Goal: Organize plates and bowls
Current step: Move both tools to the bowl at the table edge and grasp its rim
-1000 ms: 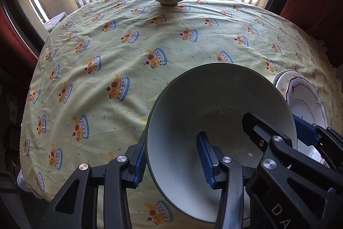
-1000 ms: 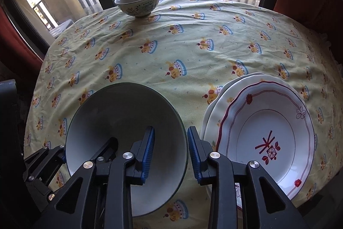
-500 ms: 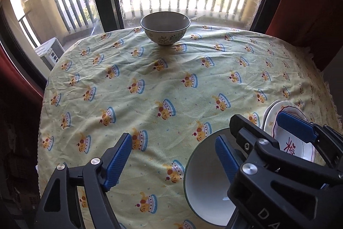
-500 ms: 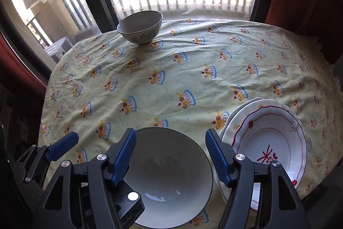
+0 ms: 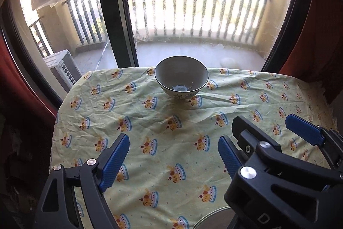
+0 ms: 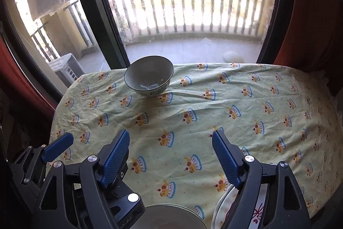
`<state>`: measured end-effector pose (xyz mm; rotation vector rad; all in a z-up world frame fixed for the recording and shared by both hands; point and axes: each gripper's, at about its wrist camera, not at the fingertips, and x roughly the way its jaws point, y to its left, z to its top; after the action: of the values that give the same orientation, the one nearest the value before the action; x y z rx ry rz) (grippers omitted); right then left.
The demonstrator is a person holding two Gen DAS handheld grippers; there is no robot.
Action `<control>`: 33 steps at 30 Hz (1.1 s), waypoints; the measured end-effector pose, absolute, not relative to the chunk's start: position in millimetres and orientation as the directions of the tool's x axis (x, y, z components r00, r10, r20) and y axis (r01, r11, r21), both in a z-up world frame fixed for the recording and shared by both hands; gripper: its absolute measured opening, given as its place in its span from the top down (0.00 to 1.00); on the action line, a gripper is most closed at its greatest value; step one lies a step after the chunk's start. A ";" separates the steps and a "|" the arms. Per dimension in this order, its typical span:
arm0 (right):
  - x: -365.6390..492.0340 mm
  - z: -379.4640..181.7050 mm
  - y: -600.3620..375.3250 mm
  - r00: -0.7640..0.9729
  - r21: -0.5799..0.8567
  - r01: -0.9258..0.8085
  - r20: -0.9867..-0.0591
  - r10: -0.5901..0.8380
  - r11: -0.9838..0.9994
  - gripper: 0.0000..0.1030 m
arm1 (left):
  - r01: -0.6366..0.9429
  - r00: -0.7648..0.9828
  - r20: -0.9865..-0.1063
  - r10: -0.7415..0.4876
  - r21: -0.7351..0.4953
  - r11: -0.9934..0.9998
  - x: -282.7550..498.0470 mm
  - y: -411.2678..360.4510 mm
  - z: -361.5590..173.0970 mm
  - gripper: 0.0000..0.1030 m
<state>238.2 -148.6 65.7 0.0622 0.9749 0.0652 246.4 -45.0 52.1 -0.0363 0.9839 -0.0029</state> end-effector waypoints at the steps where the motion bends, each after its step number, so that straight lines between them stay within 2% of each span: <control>1: 245.9 67.2 -149.5 0.561 0.082 -0.032 -0.823 0.086 0.996 0.20 | -0.027 0.550 -0.835 -0.012 -0.032 0.999 253.9 -45.2 53.3 0.16; 9: 312.6 64.6 -154.1 0.547 0.117 -0.081 -0.825 0.143 0.990 0.20 | -0.120 0.560 -0.824 0.088 0.024 0.993 309.0 -44.1 52.5 0.16; 18: 372.3 37.9 -149.0 0.537 0.087 -0.141 -0.830 0.150 0.986 0.20 | -0.188 0.535 -0.833 0.140 0.044 0.981 361.6 -37.2 21.5 0.18; 29: 429.0 -8.7 -142.3 0.524 0.100 -0.131 -0.838 0.155 0.986 0.21 | -0.219 0.516 -0.837 0.181 0.075 0.973 412.2 -29.8 -14.8 0.31; 33: 445.2 -24.6 -138.6 0.515 0.094 -0.119 -0.846 0.142 0.988 0.26 | -0.216 0.502 -0.849 0.165 0.062 0.974 427.5 -27.5 -31.3 0.39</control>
<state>445.2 -138.6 -24.6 0.0244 1.0182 0.1572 427.5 -27.5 -31.3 -0.0547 1.0191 0.2306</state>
